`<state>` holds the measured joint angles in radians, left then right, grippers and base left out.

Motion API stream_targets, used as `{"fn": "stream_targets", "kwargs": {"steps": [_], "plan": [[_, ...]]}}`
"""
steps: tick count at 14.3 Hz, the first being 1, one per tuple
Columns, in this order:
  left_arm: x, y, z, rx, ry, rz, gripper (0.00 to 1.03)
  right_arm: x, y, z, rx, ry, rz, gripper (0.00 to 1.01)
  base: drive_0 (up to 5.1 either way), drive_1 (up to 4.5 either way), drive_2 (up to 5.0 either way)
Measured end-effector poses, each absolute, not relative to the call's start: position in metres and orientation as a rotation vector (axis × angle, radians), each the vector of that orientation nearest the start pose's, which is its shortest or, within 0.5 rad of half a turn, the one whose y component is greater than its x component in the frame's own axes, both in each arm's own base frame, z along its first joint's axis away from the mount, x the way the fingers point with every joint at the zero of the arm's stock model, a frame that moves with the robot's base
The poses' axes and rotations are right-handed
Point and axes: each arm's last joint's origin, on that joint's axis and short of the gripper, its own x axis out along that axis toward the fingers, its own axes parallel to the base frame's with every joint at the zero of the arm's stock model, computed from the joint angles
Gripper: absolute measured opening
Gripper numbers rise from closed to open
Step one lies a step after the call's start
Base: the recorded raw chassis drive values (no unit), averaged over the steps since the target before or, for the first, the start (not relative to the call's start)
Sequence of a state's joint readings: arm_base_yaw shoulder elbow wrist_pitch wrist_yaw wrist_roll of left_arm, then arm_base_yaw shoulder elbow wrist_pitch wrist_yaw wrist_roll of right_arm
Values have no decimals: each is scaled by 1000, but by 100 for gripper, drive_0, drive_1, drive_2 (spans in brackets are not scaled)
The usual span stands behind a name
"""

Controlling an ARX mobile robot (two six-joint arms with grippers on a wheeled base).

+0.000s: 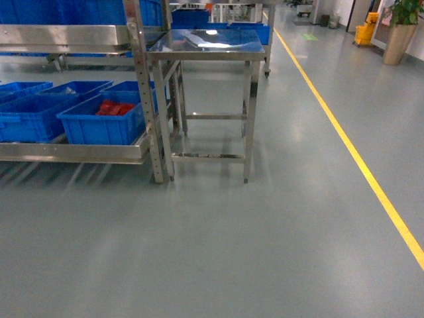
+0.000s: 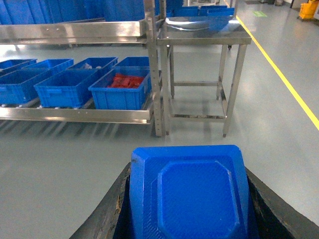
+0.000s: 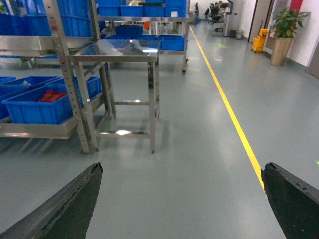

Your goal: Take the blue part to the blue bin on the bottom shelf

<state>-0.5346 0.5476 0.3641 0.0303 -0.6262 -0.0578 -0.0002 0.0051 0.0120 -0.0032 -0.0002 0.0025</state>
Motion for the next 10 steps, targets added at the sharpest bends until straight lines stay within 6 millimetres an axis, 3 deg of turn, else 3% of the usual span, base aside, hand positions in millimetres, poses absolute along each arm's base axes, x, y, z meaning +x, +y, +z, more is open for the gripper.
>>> {"fn": "stream_targets", "kwargs": {"steps": [10], "plan": [[126, -55, 241, 26, 125, 96, 43, 97, 0, 167, 2, -2, 0, 98, 2, 423, -419]]}}
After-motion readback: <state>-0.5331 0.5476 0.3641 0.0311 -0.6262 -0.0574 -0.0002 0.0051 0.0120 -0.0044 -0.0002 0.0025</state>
